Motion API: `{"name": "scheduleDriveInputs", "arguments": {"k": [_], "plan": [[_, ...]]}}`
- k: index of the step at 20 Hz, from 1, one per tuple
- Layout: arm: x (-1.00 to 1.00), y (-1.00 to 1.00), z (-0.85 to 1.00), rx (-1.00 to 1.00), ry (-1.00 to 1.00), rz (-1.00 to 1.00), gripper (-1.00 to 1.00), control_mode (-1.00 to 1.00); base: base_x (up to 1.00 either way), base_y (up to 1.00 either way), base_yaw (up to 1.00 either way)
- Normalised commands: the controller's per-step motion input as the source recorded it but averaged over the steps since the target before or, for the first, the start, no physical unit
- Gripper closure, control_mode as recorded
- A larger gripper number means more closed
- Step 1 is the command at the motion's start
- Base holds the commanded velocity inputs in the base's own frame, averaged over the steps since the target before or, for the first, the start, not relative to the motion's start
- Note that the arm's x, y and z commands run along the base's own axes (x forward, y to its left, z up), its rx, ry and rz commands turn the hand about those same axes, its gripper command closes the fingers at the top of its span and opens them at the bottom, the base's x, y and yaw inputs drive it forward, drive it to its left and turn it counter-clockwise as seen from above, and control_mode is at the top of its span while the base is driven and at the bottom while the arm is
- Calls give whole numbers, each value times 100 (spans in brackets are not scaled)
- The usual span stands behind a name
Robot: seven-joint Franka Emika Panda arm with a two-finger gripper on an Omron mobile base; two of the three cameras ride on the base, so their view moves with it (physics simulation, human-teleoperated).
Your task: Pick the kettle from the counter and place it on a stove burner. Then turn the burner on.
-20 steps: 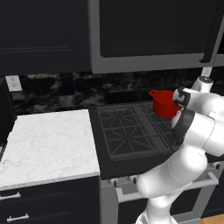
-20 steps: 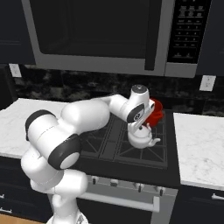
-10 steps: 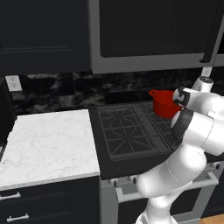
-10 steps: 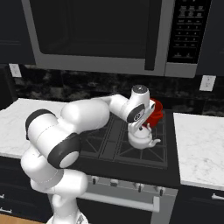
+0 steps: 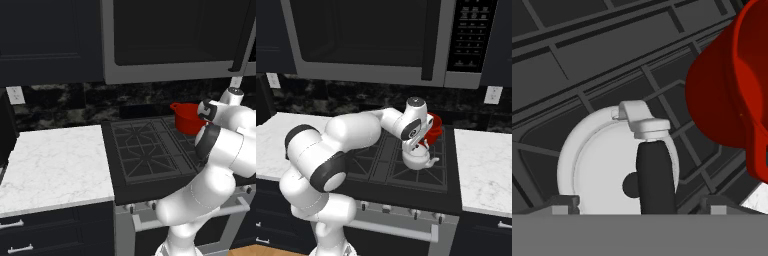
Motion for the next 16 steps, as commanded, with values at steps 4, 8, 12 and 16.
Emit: {"name": "scheduleDriveInputs", "arguments": {"k": [4, 8, 12, 16], "plan": [[0, 0, 22, -1, -2, 0, -100, -100, 0, 0, 0], [0, 0, 63, 0, -1, 0, -100, -100, 0, 0, 0], [-3, 0, 57, 0, 0, 0, -100, -100, 0, 0, 0], [-25, 0, 26, 0, 1, -2, -100, -100, 0, 0, 0]]}}
